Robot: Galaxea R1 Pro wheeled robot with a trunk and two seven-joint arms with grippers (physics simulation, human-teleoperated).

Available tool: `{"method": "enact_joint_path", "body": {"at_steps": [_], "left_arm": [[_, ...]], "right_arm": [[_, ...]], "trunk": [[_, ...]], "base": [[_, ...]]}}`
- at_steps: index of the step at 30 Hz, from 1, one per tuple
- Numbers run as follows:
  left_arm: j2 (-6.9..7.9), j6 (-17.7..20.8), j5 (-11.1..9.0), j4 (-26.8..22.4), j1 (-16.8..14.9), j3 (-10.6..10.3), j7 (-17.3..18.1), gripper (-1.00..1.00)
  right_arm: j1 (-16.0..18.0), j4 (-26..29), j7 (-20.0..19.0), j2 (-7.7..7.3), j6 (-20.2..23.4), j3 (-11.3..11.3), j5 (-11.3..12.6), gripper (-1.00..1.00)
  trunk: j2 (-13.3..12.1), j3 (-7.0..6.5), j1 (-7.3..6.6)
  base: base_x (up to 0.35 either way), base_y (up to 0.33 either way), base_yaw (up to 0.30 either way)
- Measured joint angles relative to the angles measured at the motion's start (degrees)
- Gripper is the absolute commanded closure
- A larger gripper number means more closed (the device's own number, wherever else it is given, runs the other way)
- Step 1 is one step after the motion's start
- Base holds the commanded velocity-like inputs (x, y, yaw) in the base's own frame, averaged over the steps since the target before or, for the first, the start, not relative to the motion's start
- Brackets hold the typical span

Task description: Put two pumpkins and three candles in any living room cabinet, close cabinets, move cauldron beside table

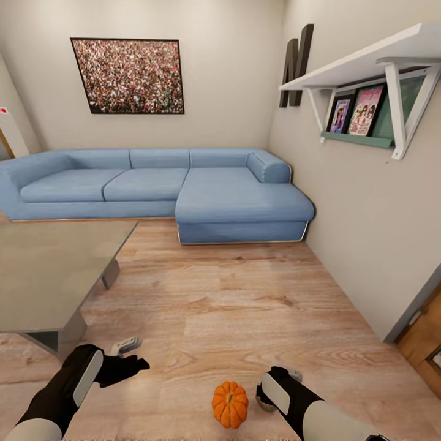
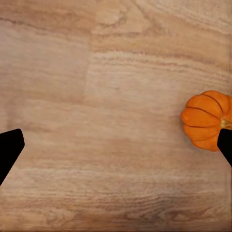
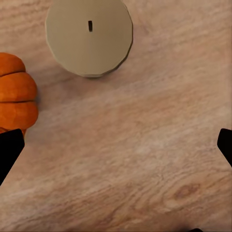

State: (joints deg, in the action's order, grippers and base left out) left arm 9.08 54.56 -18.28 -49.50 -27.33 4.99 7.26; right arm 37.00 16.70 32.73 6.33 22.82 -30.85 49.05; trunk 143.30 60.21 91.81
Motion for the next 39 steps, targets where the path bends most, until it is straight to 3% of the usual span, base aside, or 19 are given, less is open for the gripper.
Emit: {"method": "enact_joint_path", "body": {"at_steps": [10, 18, 23, 28, 31, 35, 37, 39], "left_arm": [[1.60, 3.7, 0.0, -0.1, 0.0, 0.9, 6.4, -1.00], [3.93, 5.0, 0.0, -0.1, 0.0, 1.0, 14.8, -1.00], [4.24, 5.1, -0.1, -0.1, 0.0, 1.0, 16.4, -1.00], [4.44, 5.1, -0.1, -0.1, 0.0, 1.0, 16.6, -1.00], [4.98, 5.2, -0.2, -0.1, 0.0, 1.3, 17.0, -1.00], [8.65, 5.3, -1.4, 0.0, 0.0, 2.8, 22.7, -1.00], [12.24, 5.3, -1.9, 0.0, 0.0, 3.2, 30.2, -1.00], [13.88, 5.3, -1.8, 0.1, 0.0, 3.3, 38.5, -1.00]], "right_arm": [[0.0, 0.0, 0.0, 0.11, -0.2, 0.0, -0.1, -1.00], [0.0, 0.0, 0.0, 0.26, -1.3, -0.1, -0.1, -1.00], [0.0, 0.0, 0.0, 0.26, -1.4, -0.1, -0.1, -1.00], [0.0, 0.0, 0.1, 0.26, -1.5, -0.1, -0.1, -1.00], [0.0, 0.0, 0.1, 0.49, -1.5, 0.0, -0.1, -1.00], [0.0, 0.3, 0.0, 0.64, -1.4, 0.1, -0.1, -1.00], [0.4, 0.5, 0.0, 0.46, -1.3, 0.2, 0.0, -1.00], [1.3, 0.7, 0.0, 0.24, -1.2, 0.2, 0.0, -1.00]], "trunk": [[0.1, 2.22, 0.26], [0.2, 3.99, 0.46], [0.3, 5.10, 0.59], [0.3, 5.10, 0.59], [0.3, 5.76, 0.67], [0.4, 6.65, 0.77], [0.4, 7.09, 0.82], [0.5, 7.53, 0.88]], "base": [[0.000, 0.000, 0.000], [0.000, 0.000, 0.000], [0.000, 0.000, 0.000], [0.000, 0.000, 0.000], [0.000, 0.000, 0.000], [0.000, 0.000, 0.000], [0.000, 0.000, 0.000], [0.000, 0.000, 0.000]]}}
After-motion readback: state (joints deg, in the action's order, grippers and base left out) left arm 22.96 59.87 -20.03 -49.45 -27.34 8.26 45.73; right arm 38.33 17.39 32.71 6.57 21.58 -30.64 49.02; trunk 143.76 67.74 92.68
